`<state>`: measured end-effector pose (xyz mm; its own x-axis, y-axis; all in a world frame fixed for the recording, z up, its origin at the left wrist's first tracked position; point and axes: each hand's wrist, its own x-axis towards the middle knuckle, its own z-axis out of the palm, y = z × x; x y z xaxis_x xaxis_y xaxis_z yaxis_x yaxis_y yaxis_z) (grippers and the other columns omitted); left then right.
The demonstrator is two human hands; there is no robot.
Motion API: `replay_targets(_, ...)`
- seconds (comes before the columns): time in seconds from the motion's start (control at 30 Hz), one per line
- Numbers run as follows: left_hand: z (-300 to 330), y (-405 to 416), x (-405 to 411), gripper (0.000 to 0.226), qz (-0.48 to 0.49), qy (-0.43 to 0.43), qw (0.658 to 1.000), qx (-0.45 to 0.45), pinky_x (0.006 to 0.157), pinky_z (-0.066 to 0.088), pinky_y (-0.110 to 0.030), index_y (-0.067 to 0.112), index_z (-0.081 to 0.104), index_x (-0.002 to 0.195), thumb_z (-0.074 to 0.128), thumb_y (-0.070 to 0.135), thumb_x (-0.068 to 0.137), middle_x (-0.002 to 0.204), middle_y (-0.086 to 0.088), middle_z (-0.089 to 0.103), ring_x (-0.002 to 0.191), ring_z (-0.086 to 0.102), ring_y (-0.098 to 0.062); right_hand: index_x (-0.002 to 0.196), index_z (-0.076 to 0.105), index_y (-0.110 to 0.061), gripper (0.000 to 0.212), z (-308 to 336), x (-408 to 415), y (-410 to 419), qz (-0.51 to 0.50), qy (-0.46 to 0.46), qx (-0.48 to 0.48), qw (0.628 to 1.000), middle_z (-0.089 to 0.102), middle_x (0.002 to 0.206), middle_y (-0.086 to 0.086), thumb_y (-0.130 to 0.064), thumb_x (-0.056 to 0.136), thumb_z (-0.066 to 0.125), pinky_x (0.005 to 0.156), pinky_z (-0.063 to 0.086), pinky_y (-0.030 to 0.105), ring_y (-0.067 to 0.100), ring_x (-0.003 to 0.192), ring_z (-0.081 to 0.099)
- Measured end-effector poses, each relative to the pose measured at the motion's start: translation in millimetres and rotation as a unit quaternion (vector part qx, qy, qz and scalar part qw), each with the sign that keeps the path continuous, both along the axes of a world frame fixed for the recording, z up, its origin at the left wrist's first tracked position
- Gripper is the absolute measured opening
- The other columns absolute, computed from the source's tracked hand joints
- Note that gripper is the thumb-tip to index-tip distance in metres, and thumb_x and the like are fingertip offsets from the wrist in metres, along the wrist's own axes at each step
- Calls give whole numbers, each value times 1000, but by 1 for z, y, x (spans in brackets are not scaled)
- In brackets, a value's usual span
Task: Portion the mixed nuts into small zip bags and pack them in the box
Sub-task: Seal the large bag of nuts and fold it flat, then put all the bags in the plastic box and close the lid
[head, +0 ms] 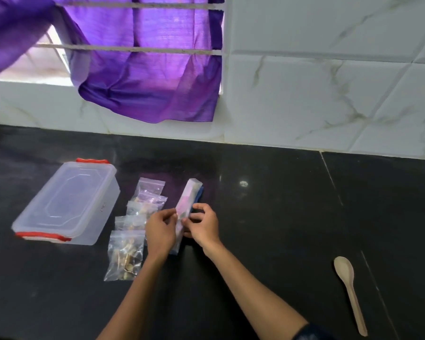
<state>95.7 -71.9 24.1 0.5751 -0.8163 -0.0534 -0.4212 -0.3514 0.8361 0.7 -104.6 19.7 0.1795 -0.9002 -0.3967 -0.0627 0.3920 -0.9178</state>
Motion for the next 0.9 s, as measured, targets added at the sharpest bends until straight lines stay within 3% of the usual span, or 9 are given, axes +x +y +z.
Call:
replay_targets(0.1, -9, 5, 6, 21, 11, -21, 1000, 6, 79, 45, -27, -3, 69, 108, 55, 1, 92, 102, -16, 71, 92, 64, -23, 115, 57, -14, 39, -12, 12, 5, -5, 63, -16, 998, 70, 99, 7, -5, 80, 72, 68, 60, 39, 20, 84, 69)
replay_targets(0.17, -10, 8, 3, 22, 8, -51, 999, 7, 74, 48, -34, 10, 71, 87, 52, -2, 91, 81, -10, 67, 79, 60, -20, 117, 61, -15, 44, -17, 16, 7, -6, 91, -34, 995, 70, 95, 3, -10, 77, 77, 72, 59, 43, 20, 83, 69)
replay_targets(0.23, -6, 11, -2, 35, 15, -100, 995, 18, 66, 45, -35, 27, 49, 70, 51, -4, 88, 65, 8, 50, 69, 51, -16, 119, 63, -16, 46, -18, 20, 6, 2, 119, -62, 991, 70, 102, 1, -11, 76, 77, 80, 57, 42, 19, 90, 68)
replay_targets(0.37, -6, 14, -9, 23, 38, -149, 987, 36, 53, 36, -29, 12, 54, 68, 49, 1, 88, 59, 9, 46, 56, 45, -11, 120, 64, -22, 43, -16, 24, 3, 37, 186, -114, 975, 67, 117, -3, -16, 79, 75, 92, 49, 31, 16, 107, 62)
replay_targets(0.47, -4, 14, -11, 19, 49, -164, 984, 53, 56, 42, -36, 7, 54, 69, 49, 2, 87, 63, -2, 53, 60, 50, -18, 122, 62, -24, 43, -17, 27, 0, 62, 211, -126, 967, 66, 120, -3, -21, 81, 73, 93, 48, 31, 18, 111, 60)
replay_targets(0.57, -1, 15, -13, 15, 43, -193, 978, 59, 56, 40, -33, 5, 56, 75, 49, 1, 88, 76, -11, 61, 68, 53, -23, 124, 61, -24, 44, -16, 25, -3, 83, 228, -142, 960, 64, 122, -2, -23, 82, 71, 94, 46, 32, 19, 113, 58)
replay_targets(0.7, 12, 29, -16, 10, 29, -211, 977, -18, 58, 38, -33, 3, 59, 82, 51, 3, 88, 80, -14, 63, 74, 57, -28, 126, 57, -22, 46, -11, 17, -2, 81, 250, -190, 946, 57, 118, 1, -29, 83, 70, 87, 44, 29, 19, 107, 58)
replay_targets(0.8, 32, 52, -15, 18, 102, -189, 972, -90, 67, 46, -35, 0, 67, 99, 51, 7, 93, 87, -16, 69, 78, 63, -30, 124, 58, -21, 41, 0, 12, -3, 53, 253, -230, 938, 54, 113, 2, -28, 85, 68, 78, 41, 26, 19, 101, 57)
replay_targets(0.9, 46, 72, -6, 24, 211, -117, 965, -98, 78, 44, -26, -1, 66, 113, 55, 10, 95, 107, -17, 70, 93, 65, -27, 121, 60, -20, 38, 14, 19, -7, 66, 219, -259, 938, 56, 112, 2, -26, 85, 68, 78, 40, 25, 19, 102, 56)
